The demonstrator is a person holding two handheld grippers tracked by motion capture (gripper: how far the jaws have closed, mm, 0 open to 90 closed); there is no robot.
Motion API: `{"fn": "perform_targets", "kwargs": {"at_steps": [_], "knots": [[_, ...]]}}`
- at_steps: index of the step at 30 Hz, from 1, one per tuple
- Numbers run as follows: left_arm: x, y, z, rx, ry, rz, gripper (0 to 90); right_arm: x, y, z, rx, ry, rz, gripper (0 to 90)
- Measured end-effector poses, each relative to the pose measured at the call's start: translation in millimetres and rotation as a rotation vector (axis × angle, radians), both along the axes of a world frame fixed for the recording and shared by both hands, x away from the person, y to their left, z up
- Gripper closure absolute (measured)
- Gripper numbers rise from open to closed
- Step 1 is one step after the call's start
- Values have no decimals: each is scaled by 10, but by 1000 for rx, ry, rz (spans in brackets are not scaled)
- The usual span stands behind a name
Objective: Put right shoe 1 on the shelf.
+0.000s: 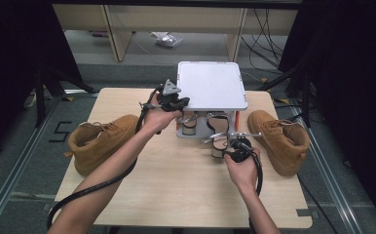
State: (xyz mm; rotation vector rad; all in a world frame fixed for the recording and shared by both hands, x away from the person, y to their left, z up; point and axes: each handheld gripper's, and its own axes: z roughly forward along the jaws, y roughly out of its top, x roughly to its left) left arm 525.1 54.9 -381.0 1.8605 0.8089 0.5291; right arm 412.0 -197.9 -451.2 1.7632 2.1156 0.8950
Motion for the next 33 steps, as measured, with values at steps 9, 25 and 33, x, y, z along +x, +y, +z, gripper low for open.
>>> {"fn": "perform_targets", "kwargs": {"at_steps": [9,25,33], "knots": [[1,-1,0,-1,0,0,900,71,38,62,17,-14,-22,900],[0,-1,1,1,0,0,900,202,59,75,-7,-43,-39,900],[0,-1,1,1,-1,0,900,257,91,85,12,-51,-53,900]]}}
